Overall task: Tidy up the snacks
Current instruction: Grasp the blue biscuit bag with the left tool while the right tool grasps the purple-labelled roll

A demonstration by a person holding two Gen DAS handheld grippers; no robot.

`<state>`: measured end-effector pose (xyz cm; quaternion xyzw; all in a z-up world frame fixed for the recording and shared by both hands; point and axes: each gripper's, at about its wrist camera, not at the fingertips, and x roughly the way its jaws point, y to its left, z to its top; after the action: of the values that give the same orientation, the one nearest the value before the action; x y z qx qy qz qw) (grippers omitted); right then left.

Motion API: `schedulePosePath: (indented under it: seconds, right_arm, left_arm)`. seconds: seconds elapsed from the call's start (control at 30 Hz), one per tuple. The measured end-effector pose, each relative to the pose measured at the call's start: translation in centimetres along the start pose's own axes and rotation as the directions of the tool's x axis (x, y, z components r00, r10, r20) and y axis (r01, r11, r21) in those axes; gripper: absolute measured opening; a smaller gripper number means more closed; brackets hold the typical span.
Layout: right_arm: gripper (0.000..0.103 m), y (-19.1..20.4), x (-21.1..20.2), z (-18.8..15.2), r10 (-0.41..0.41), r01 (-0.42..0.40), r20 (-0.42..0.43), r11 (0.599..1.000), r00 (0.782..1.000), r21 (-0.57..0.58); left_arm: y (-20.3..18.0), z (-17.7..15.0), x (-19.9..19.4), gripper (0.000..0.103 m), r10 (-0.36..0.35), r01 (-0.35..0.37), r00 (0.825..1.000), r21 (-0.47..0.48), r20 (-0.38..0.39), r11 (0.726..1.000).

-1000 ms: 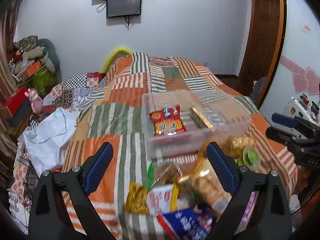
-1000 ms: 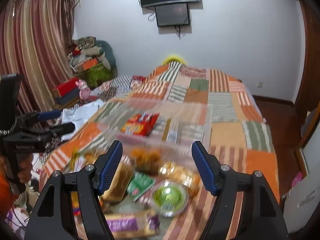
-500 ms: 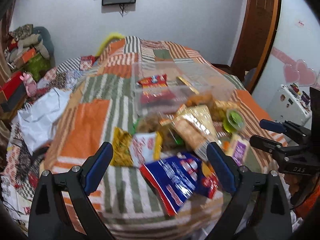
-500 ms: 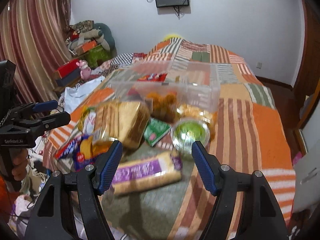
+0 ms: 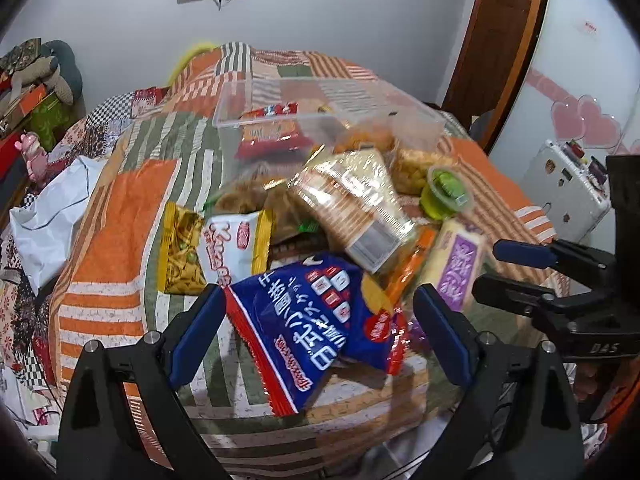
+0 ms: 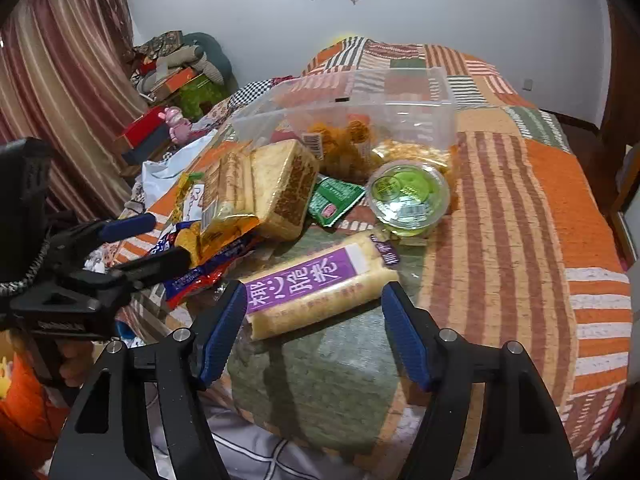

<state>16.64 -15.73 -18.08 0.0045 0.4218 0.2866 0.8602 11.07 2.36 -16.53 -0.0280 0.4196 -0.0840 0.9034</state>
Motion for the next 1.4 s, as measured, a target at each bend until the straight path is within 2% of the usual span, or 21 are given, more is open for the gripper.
schedulePosePath:
  seconds: [0.07,0.27,0.4,0.5,0.6,0.83,0.87,0.97,1.17,1.4]
  right_arm:
    - [0.065,0.2,0.6,0.0,0.004,-0.004,-0.014,1.0,1.0,-0.001]
    - [0.065,0.4,1.8,0.6,0.02,-0.02,-0.033,1.0,0.999,0.011]
    - [0.067,0.9,2.5,0.8,-0.012,0.012,-0.032,1.0,0.999,-0.018]
    - [0.067,1.0,2.8,0.8,-0.027,0.026,-0.031,0.999,0.999,-0.035]
    - [0.067,0.5,2.7,0.7,-0.01,0.009,-0.037,1.0,0.999,-0.022]
    - [0.057,-0.3,1.8,0.4,0.008,-0.01,-0.06,0.999,0.998,-0.034]
    - [0.055,-0.3,1.6,0.4,0.01,-0.012,-0.064,0.999,0.998,-0.036]
    - [0.05,-0.5,1.1,0.2,0.009,-0.012,-0.069,0.999,0.998,-0.044]
    - [0.048,-0.3,1.5,0.6,-0.001,-0.002,-0.063,0.999,0.998,-0.037]
    - [0.052,0.5,3.0,1.3,-0.025,0.022,-0.079,0.999,0.997,-0.044]
  left_arm:
    - [0.4,-0.2,0.5,0.095,0.014,-0.014,1.0,-0.008,-0.016,1.0]
    - [2.4,-1.1,0.7,0.096,-0.014,0.013,0.999,-0.063,-0.03,0.998]
    - [3.7,-1.8,0.9,0.096,-0.003,-0.001,0.999,-0.1,-0.041,0.995]
    - [4.4,-1.9,1.3,0.096,-0.038,0.03,0.998,-0.138,-0.055,0.99]
    - [4.1,-1.7,2.0,0.096,-0.034,0.025,0.997,-0.132,-0.065,0.991]
    - [3.2,-1.0,3.1,0.095,-0.018,0.012,0.999,-0.108,-0.048,0.994]
    - [3.2,-1.0,3.1,0.094,-0.01,0.006,0.999,-0.109,-0.036,0.994]
    - [3.1,-1.0,2.9,0.077,-0.004,0.002,1.0,-0.107,-0.013,0.994]
    - [3.2,-1.0,2.5,0.073,-0.007,0.006,1.0,-0.111,-0.002,0.994]
    - [3.5,-1.9,1.2,0.072,0.025,-0.025,1.0,-0.103,-0.001,0.994]
